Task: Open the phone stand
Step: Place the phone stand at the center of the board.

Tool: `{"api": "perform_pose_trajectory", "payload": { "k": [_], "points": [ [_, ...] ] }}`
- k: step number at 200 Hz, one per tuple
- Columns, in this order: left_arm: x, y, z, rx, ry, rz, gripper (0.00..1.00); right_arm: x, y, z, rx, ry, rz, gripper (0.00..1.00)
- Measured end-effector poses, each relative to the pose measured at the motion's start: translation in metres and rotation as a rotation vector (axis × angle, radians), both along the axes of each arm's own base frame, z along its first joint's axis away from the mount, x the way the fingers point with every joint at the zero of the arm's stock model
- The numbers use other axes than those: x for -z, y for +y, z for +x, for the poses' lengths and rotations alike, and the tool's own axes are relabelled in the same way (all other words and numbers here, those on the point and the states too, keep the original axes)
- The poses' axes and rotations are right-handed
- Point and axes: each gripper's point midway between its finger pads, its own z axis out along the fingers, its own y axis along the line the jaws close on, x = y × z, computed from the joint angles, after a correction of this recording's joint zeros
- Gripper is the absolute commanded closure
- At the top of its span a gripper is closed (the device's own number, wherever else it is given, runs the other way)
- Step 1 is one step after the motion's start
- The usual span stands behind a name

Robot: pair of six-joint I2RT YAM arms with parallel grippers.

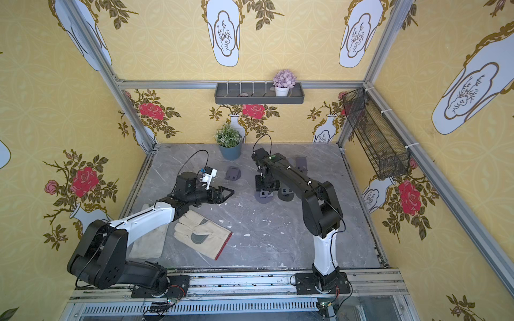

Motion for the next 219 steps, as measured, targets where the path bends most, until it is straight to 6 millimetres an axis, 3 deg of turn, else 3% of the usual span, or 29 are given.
{"api": "perform_pose_trajectory", "payload": {
  "k": [36,62,110,141,191,219],
  "points": [
    [0.003,0.001,-0.002,-0.002,0.009,0.001,0.01,0.013,-0.006,0.004,0.017,0.029,-0.011,0.46],
    [0.004,0.001,-0.002,-0.002,0.008,0.001,0.01,0.019,-0.007,0.005,0.023,0.045,-0.011,0.38],
    [0.005,0.001,-0.002,-0.006,0.012,-0.004,0.01,0.023,-0.007,0.006,0.023,0.057,-0.01,0.21],
    [0.004,0.001,-0.002,-0.009,0.014,-0.008,0.01,0.019,-0.006,0.009,0.024,0.05,-0.002,0.01],
    [-0.007,0.001,0.011,-0.047,-0.022,0.002,0.01,-0.009,0.0,0.018,0.02,-0.014,0.038,0.02],
    [-0.026,0.002,0.043,-0.127,-0.074,0.03,0.01,-0.023,0.001,0.02,0.023,-0.045,0.058,0.02]
  ]
}}
